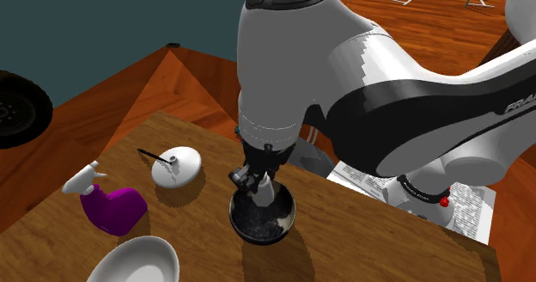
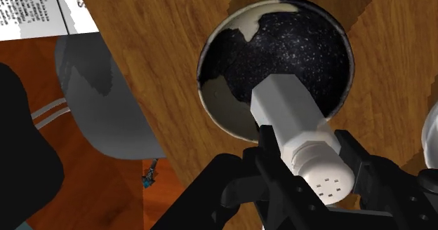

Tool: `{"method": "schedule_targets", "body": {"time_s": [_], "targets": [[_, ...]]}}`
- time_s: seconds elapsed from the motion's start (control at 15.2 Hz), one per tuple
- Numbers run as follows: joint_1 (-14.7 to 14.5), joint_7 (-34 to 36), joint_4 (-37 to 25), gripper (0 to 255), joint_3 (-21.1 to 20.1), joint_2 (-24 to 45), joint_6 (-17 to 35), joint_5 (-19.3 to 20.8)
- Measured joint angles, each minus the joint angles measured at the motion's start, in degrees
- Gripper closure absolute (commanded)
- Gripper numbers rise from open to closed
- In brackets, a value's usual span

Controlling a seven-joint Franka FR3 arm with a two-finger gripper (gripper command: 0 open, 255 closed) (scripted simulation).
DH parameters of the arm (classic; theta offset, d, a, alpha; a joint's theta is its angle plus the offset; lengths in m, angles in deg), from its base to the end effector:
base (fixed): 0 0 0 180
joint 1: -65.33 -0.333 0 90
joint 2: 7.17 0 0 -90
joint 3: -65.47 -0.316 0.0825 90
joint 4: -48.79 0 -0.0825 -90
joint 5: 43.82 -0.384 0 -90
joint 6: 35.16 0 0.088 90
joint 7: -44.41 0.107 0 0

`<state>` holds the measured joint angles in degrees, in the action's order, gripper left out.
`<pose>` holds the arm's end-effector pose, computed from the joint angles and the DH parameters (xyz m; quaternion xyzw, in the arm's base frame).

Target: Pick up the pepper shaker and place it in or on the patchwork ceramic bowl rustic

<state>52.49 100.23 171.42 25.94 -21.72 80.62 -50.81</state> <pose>0.2874 0.4140 0.4937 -0.9971 0.0592 -0.0437 0.0184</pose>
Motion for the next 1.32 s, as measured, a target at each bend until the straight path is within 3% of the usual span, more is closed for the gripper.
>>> {"method": "schedule_targets", "body": {"time_s": [0.53, 0.99, 1.06, 1.32], "targets": [[0.1, 0.8, 4.6, 255, -1.0, 1.6, 6.0, 0.7], [0.1, 1.1, 4.9, 255, -1.2, 2.1, 6.7, 1.0], [0.1, 1.1, 4.9, 0, -1.2, 2.1, 6.7, 1.0], [0.1, 1.1, 4.9, 0, -1.2, 2.1, 6.7, 1.0]]}}
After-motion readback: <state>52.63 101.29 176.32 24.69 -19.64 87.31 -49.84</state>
